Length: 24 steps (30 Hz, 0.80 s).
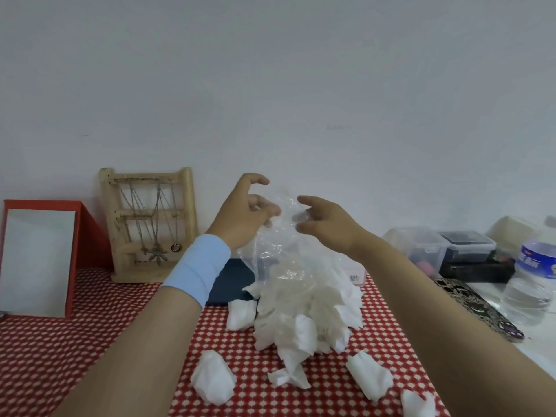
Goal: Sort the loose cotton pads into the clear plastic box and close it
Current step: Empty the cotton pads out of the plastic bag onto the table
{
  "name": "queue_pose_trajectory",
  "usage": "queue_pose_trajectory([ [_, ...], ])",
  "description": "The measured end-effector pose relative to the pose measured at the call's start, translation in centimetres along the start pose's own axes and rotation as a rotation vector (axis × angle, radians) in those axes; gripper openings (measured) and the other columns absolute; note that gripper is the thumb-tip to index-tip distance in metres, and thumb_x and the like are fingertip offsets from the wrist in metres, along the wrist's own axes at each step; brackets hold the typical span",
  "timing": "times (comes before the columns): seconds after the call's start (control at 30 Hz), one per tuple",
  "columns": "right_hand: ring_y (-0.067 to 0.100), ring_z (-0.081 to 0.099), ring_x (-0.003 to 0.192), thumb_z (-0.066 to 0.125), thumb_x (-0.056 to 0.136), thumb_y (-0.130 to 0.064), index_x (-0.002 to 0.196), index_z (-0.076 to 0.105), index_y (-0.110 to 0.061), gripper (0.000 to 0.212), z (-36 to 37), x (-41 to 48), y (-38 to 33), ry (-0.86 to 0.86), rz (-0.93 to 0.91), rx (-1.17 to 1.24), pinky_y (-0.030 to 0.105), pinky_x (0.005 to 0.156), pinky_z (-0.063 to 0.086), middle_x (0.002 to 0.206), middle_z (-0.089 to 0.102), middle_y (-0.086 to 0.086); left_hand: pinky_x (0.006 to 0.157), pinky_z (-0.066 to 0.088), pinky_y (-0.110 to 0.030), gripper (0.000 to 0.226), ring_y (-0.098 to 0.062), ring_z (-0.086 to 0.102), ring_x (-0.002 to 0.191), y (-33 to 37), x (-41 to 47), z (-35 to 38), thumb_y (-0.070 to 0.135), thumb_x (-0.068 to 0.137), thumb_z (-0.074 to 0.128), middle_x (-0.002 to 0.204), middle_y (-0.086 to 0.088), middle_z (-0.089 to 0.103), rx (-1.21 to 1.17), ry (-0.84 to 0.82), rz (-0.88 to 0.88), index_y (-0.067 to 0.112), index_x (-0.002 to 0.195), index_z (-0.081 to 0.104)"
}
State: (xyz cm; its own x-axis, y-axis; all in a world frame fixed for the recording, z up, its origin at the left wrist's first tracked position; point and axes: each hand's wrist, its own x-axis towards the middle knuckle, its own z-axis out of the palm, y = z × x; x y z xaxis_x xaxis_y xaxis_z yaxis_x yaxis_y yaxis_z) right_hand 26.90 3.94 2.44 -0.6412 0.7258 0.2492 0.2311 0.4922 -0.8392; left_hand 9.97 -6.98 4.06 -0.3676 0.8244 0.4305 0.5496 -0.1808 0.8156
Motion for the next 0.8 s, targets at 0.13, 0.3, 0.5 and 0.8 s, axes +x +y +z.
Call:
queue_pose_trajectory([
  [0.13, 0.014, 0.066, 0.068, 0.064, 0.089, -0.006, 0.107, 0.073, -0.012, 0.021, -0.6, 0.1, 0.0, 0.011, 0.037, 0.007, 0.022, 0.071, 0.049, 0.089, 0.078, 0.001, 0.085, 0.052, -0.032, 0.052, -0.012, 0.07, 0.087, 0.2, 1.1, -0.7, 0.054, 0.088, 0.067, 0.098, 0.007, 0.072, 0.226, -0.136, -0.142, 0.039, 0.13, 0.04],
  [0.3, 0.017, 0.069, 0.07, 0.07, 0.09, -0.01, 0.102, 0.073, -0.014, 0.013, -1.6, -0.1, 2.2, 0.044, 0.135, 0.169, 0.028, 0.07, 0.051, 0.092, 0.079, 0.001, 0.069, 0.057, -0.029, 0.027, -0.013, 0.063, 0.06, -2.0, 0.9, -1.6, 0.03, 0.097, 0.063, 0.077, 0.003, 0.078, 0.058, -0.036, -0.297, 0.018, 0.121, 0.061],
  [0.5, 0.02, 0.071, 0.067, 0.071, 0.091, -0.012, 0.103, 0.071, -0.007, 0.013, -1.0, 0.0, 2.9, 0.065, 0.194, 0.248, 0.03, 0.058, 0.053, 0.093, 0.079, 0.006, 0.088, 0.058, -0.039, 0.057, -0.014, 0.072, 0.088, -3.2, 0.8, -0.2, 0.048, 0.092, 0.066, 0.107, 0.003, 0.076, -0.405, 0.096, -0.355, 0.03, 0.14, 0.042],
  [0.8, 0.019, 0.07, 0.06, 0.067, 0.094, -0.012, 0.095, 0.069, -0.012, 0.003, -0.9, 0.3, 2.5, 0.244, 0.239, 0.352, 0.029, 0.055, 0.055, 0.09, 0.076, 0.005, 0.066, 0.055, -0.016, 0.051, -0.019, 0.066, 0.094, -4.1, -0.7, 0.9, 0.005, 0.084, 0.078, 0.124, 0.001, 0.059, -0.278, 0.072, -0.169, 0.03, 0.116, 0.048],
])
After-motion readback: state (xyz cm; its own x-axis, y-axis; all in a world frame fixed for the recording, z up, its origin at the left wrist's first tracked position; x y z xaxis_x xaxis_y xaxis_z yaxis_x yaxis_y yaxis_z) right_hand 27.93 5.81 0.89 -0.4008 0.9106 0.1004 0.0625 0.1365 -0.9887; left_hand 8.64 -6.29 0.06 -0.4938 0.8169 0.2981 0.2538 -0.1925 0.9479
